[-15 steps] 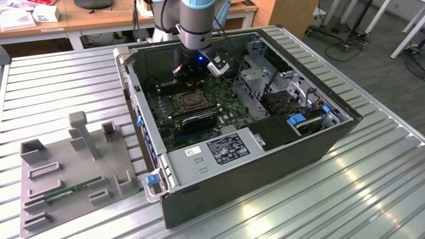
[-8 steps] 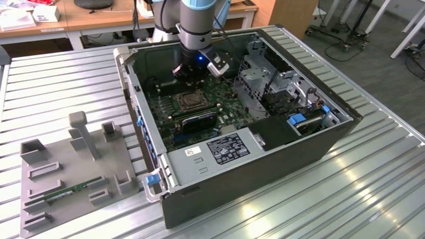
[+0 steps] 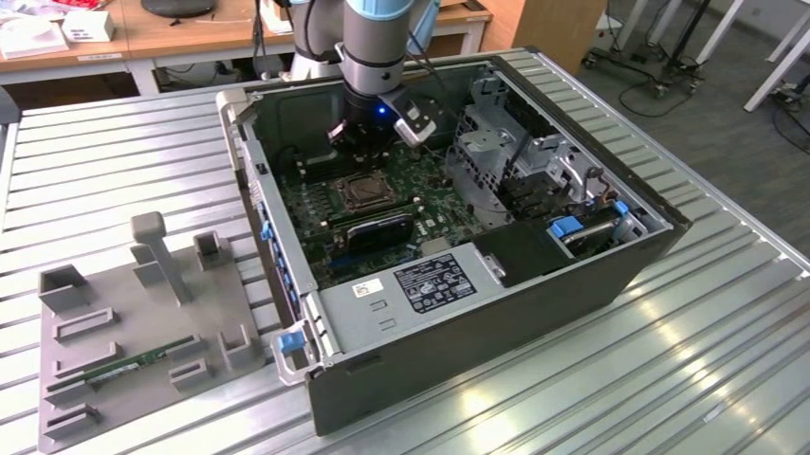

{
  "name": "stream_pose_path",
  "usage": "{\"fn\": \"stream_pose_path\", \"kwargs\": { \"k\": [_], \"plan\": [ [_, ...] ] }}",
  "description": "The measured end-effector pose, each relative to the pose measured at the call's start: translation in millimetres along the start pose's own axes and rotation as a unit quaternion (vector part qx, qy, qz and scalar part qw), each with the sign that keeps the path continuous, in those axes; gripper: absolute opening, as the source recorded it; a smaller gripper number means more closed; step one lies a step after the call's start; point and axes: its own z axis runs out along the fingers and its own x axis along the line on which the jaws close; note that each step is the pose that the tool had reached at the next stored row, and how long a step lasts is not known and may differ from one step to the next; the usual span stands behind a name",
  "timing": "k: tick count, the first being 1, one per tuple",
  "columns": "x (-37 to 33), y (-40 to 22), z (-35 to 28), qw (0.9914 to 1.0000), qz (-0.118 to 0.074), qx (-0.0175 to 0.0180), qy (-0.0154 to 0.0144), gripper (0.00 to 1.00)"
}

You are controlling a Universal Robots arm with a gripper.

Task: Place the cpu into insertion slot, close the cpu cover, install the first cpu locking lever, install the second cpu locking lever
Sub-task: 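Install the first cpu locking lever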

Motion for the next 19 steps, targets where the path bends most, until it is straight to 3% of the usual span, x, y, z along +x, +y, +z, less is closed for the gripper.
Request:
{"fn": "stream_pose_path", "kwargs": {
  "k": [6,10,12,19],
  "plan": [
    [-0.1,0.5,-2.2,0.99999,0.0,-0.0043,0.0,0.11],
    [-0.2,0.4,-2.4,0.99999,0.0,-0.0052,0.0001,0.11],
    [-0.2,-0.1,-2.5,0.99996,0.0,-0.009,0.0001,0.11],
    [-0.1,-2.5,-2.8,0.99995,0.001,-0.0096,0.0,0.11]
  ]
}}
